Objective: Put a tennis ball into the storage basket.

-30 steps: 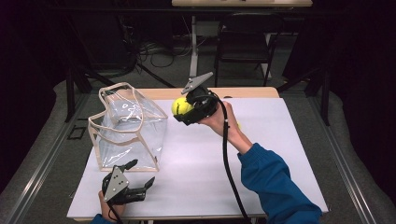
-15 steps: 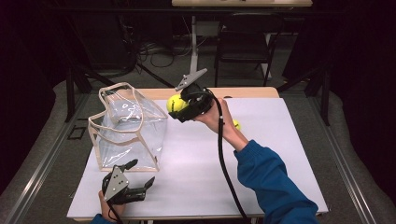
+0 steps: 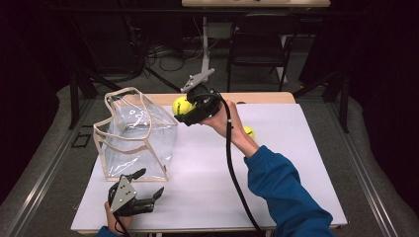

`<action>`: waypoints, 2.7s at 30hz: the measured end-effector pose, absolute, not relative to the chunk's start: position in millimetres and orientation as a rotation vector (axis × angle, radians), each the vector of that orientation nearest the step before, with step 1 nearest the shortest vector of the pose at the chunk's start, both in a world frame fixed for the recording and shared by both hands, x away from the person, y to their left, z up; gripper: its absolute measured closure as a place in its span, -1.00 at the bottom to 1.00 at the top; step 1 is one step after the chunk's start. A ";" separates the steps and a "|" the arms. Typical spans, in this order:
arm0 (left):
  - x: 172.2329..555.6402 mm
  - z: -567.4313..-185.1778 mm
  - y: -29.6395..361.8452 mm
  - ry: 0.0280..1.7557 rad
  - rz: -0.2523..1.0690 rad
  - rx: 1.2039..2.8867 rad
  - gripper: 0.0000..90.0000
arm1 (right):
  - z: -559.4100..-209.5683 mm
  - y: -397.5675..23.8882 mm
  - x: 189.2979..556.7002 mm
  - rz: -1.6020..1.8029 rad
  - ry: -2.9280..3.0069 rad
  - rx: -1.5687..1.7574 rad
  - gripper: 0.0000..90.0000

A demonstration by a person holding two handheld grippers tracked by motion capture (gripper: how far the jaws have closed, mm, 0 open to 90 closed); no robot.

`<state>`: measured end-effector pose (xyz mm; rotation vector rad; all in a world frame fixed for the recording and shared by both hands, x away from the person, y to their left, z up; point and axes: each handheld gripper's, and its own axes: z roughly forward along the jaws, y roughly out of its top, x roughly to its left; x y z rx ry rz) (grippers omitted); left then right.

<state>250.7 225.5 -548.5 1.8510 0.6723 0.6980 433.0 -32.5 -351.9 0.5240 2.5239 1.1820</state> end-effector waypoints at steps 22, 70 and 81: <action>251.2 -548.6 225.5 0.670 0.698 1.852 -0.65 | -344.7 -10.9 436.2 1.161 2.543 0.485 -0.41; 251.3 -548.2 226.1 0.670 0.696 1.846 -0.65 | -326.1 32.0 432.4 1.203 2.533 0.399 -0.41; 251.2 -548.0 226.4 0.670 0.698 1.845 -0.65 | -324.9 38.4 431.7 1.225 2.521 0.396 -0.41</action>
